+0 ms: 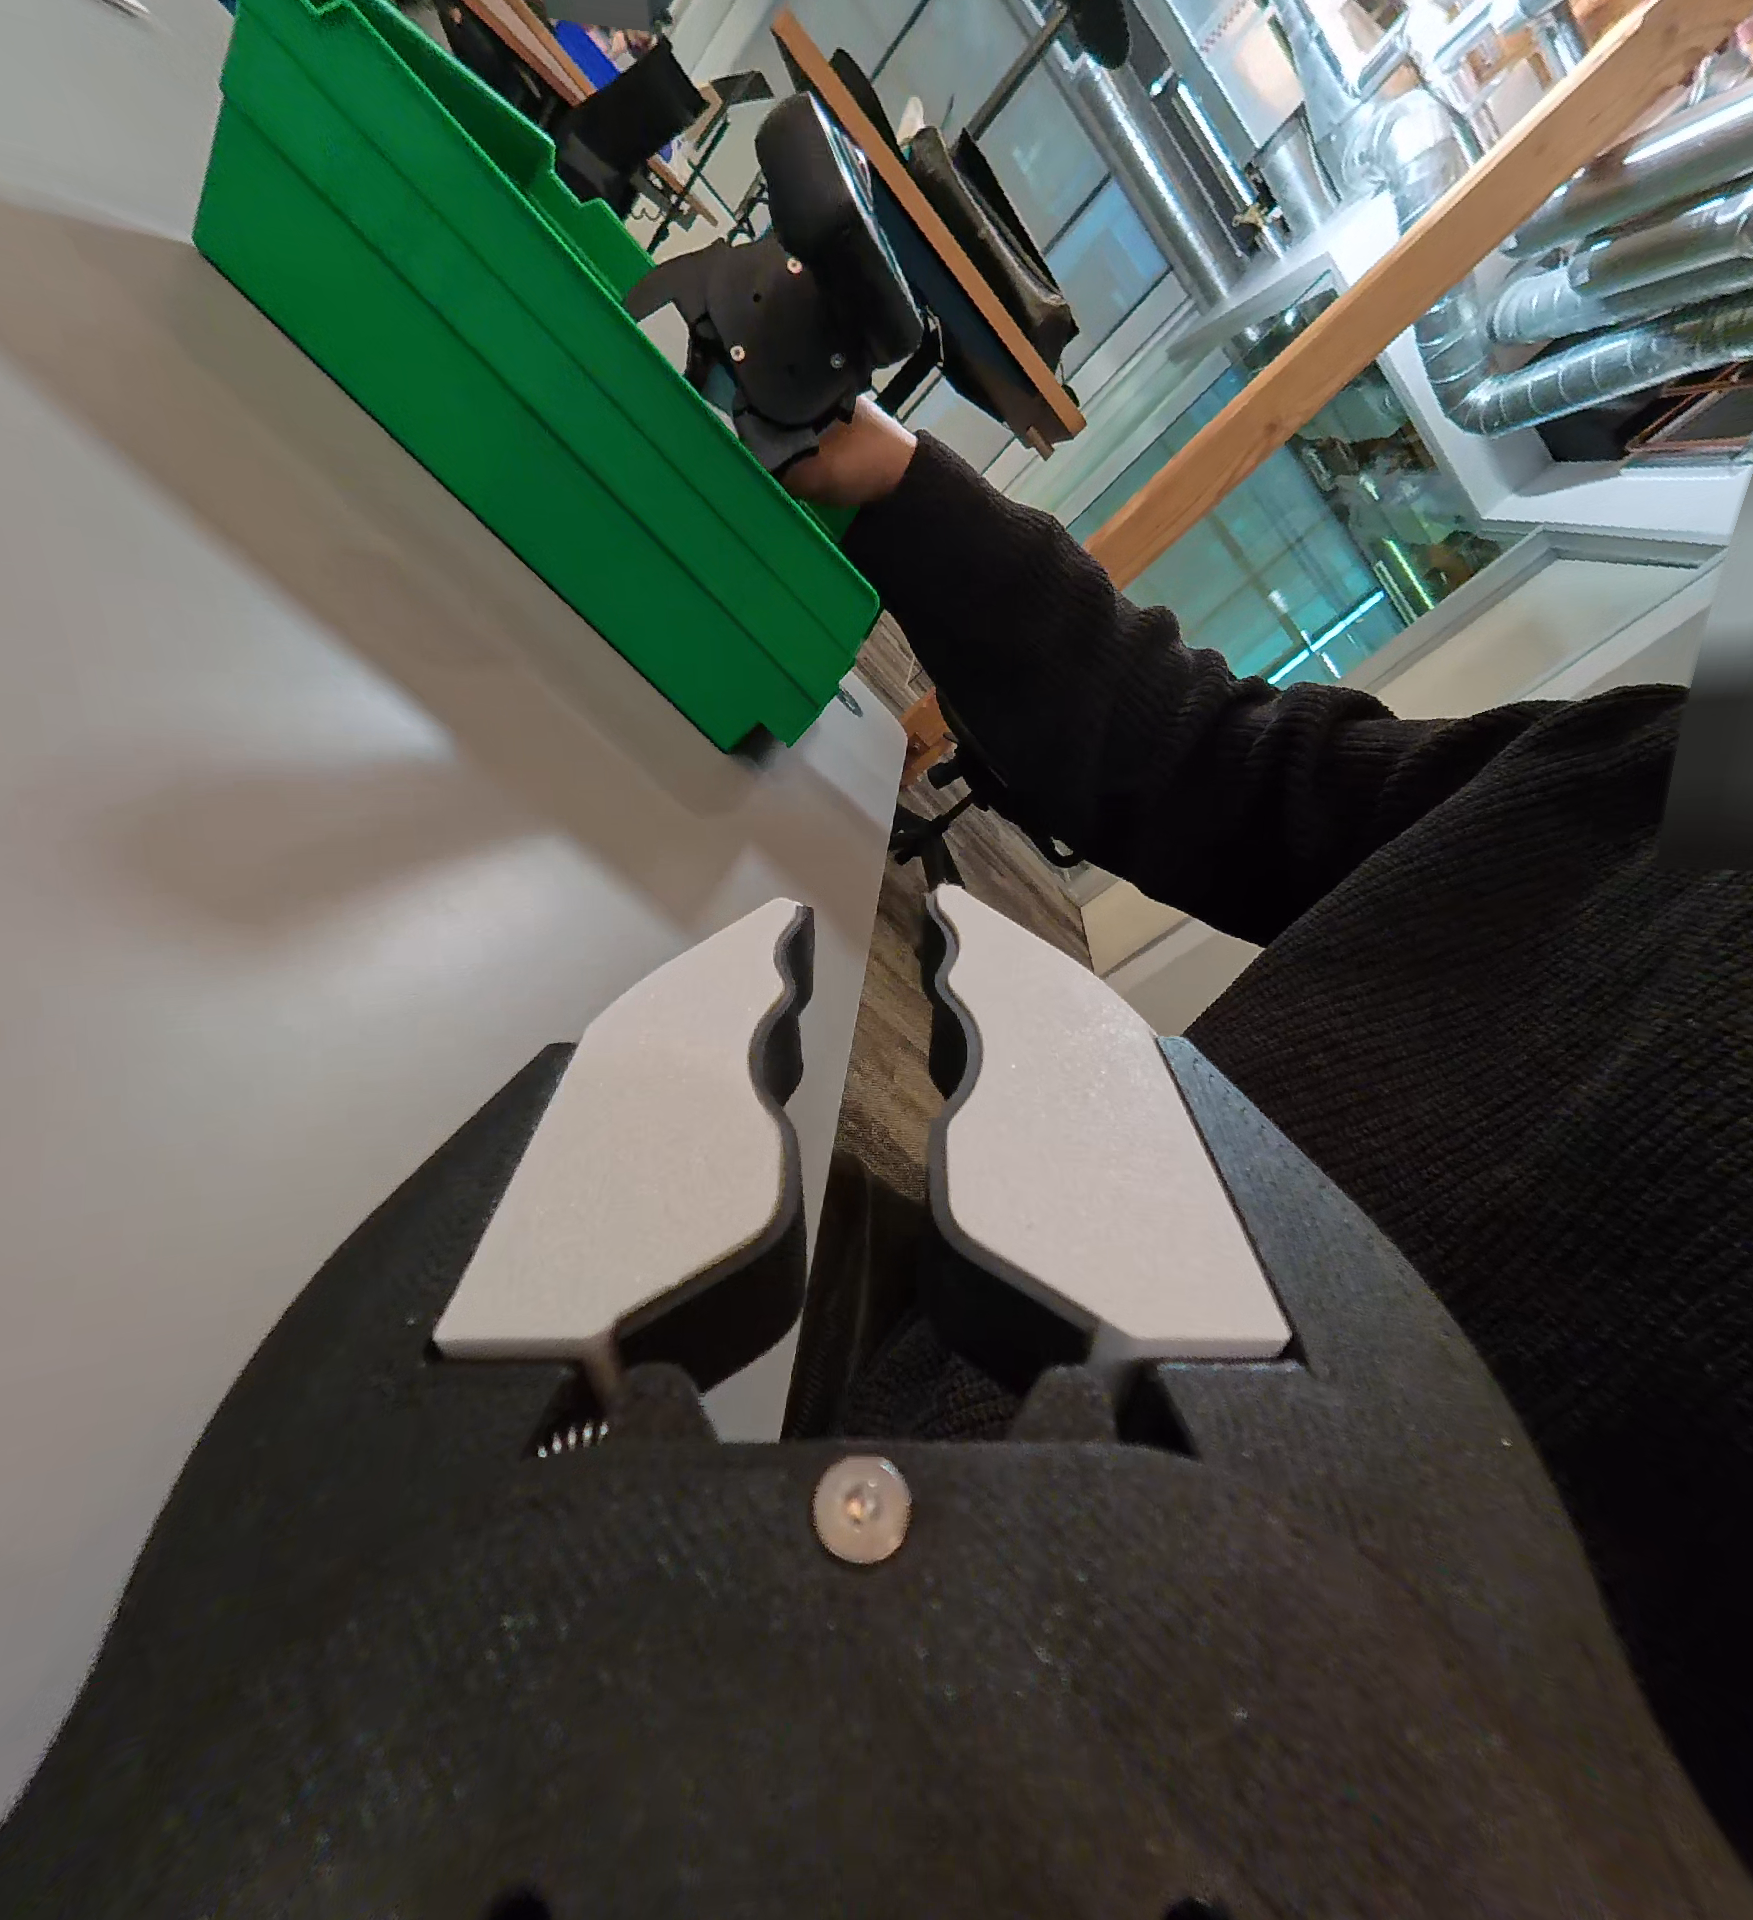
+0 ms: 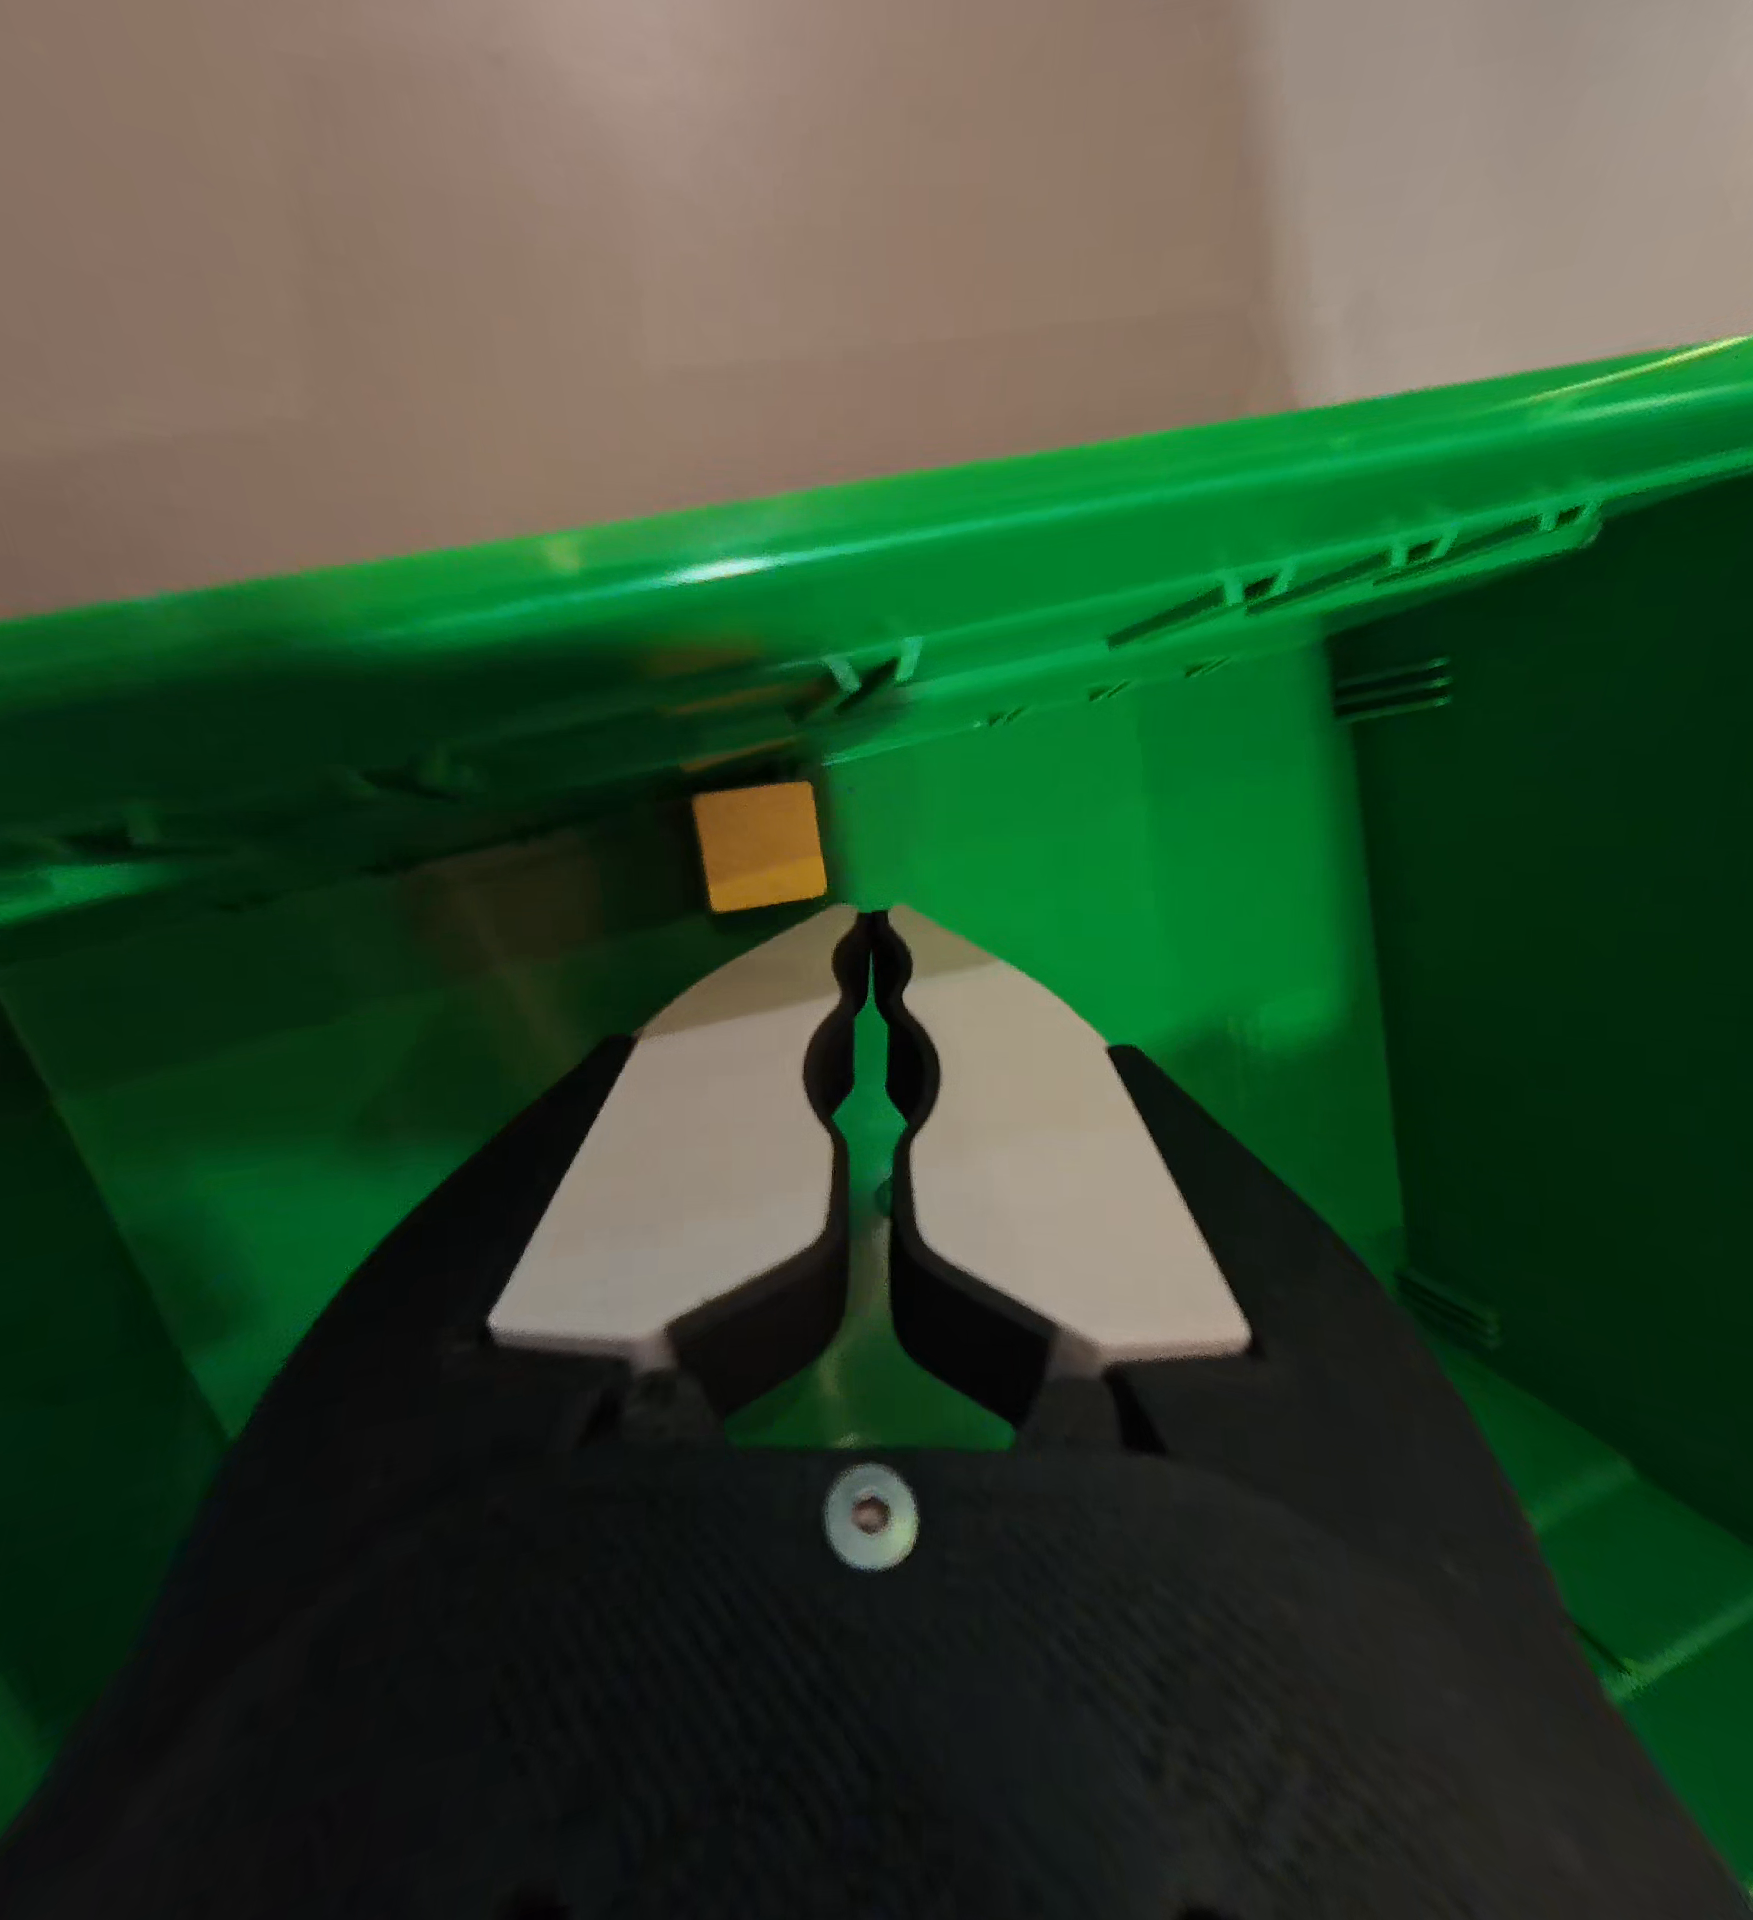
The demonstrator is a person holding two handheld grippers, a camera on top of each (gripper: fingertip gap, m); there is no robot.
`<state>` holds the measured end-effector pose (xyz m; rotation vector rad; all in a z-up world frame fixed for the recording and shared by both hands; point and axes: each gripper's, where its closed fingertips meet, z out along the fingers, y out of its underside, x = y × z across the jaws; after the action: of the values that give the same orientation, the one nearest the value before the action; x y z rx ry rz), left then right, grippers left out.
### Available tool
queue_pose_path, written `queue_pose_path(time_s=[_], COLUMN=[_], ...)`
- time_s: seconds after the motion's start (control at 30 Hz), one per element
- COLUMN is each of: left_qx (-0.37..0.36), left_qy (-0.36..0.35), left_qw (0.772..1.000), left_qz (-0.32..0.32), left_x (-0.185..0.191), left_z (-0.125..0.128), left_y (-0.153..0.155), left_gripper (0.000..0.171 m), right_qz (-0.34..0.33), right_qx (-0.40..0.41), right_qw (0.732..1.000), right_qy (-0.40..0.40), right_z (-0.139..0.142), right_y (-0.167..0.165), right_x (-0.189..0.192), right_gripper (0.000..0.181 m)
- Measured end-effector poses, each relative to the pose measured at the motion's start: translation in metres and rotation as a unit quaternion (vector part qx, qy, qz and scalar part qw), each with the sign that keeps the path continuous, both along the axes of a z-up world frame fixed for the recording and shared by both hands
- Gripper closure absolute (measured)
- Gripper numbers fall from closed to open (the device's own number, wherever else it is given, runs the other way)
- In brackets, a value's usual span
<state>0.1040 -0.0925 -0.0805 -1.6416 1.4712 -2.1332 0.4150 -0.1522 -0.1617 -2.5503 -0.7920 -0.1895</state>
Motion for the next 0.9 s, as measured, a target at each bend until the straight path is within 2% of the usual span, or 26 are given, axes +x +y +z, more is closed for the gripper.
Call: queue_pose_path(time_s=[0.13,0.23,0.3,0.37,0.47,0.53,0.63,0.73,0.8,0.9], left_qx=[0.004,0.006,0.008,0.017,0.019,0.035,0.061,0.076,0.100,0.139], left_qy=[-0.003,-0.008,-0.013,-0.015,-0.020,-0.018,-0.024,-0.044,-0.045,-0.022], left_qw=[1.000,1.000,1.000,1.000,0.999,0.999,0.995,0.990,0.985,0.971], left_qz=[-0.003,0.000,0.003,0.008,0.015,0.034,0.075,0.109,0.130,0.195], left_x=[-0.002,-0.003,-0.004,-0.003,0.003,0.010,0.017,0.013,0.005,-0.018], left_z=[0.001,0.004,0.006,0.006,0.009,0.011,0.024,0.053,0.085,0.138], left_y=[-0.002,0.000,0.002,0.005,0.008,0.014,0.033,0.062,0.097,0.174], left_gripper=[0.152,0.152,0.152,0.152,0.151,0.143,0.137,0.125,0.109,0.107], right_qz=[-0.007,-0.026,-0.046,-0.055,-0.040,-0.019,0.003,-0.017,-0.039,-0.042], right_qx=[0.014,0.049,0.094,0.180,0.282,0.317,0.332,0.315,0.277,0.198], right_qw=[1.000,0.998,0.995,0.982,0.953,0.934,0.905,0.884,0.888,0.922], right_qy=[-0.001,0.001,-0.005,0.026,0.102,0.163,0.266,0.345,0.364,0.330], right_z=[0.006,0.027,0.060,0.115,0.187,0.210,0.205,0.165,0.129,0.084], right_y=[-0.001,0.000,0.001,0.011,0.023,0.029,0.039,0.053,0.059,0.054], right_x=[0.000,0.000,-0.004,-0.027,-0.087,-0.138,-0.219,-0.278,-0.304,-0.327], right_gripper=[0.181,0.181,0.181,0.181,0.176,0.168,0.159,0.157,0.157,0.157])
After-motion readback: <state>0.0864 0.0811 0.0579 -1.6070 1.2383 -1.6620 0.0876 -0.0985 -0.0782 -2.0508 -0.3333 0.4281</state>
